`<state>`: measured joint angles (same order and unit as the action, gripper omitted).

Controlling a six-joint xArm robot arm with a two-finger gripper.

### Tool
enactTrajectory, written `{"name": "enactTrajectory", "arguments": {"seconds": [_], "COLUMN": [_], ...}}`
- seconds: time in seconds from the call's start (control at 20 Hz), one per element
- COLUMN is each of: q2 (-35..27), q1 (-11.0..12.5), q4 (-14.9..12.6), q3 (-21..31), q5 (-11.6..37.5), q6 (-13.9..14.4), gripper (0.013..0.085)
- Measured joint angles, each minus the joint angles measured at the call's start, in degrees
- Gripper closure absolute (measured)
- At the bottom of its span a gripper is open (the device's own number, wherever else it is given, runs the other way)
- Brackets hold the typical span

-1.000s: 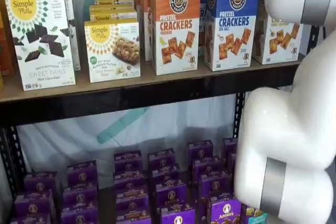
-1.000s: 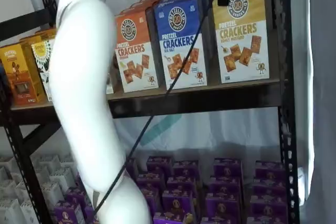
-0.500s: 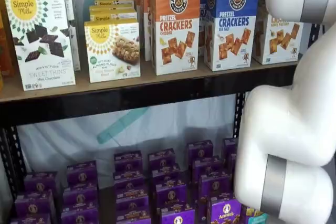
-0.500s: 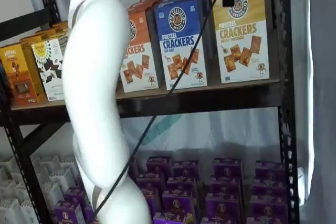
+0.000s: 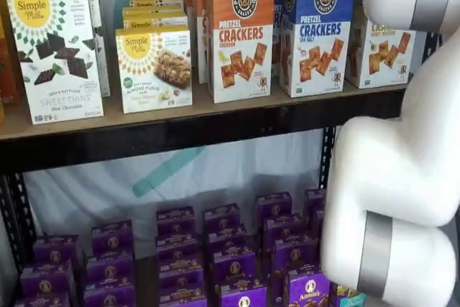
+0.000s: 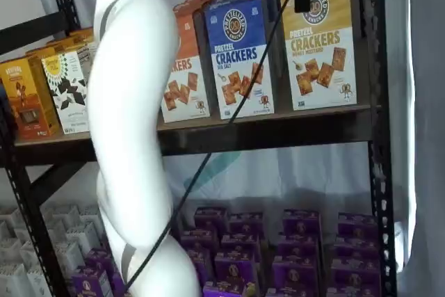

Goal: Retrieve the yellow and white box located on the top shelf, the sixth one from the left

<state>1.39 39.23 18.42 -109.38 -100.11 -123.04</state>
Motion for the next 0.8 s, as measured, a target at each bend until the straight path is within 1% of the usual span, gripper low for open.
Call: {"name": "enactTrajectory", "arguments": {"seconds": [0.55, 0.8], "q2": [0.14, -1.33], "q1": [-3.36, -4.23], "q4": [-5.95, -7.50], "q3": [-0.58, -3.49], "q5": [-2.13, -5.48], "q6": [1.33, 2.07], "gripper": [0.0130, 0.0130]}}
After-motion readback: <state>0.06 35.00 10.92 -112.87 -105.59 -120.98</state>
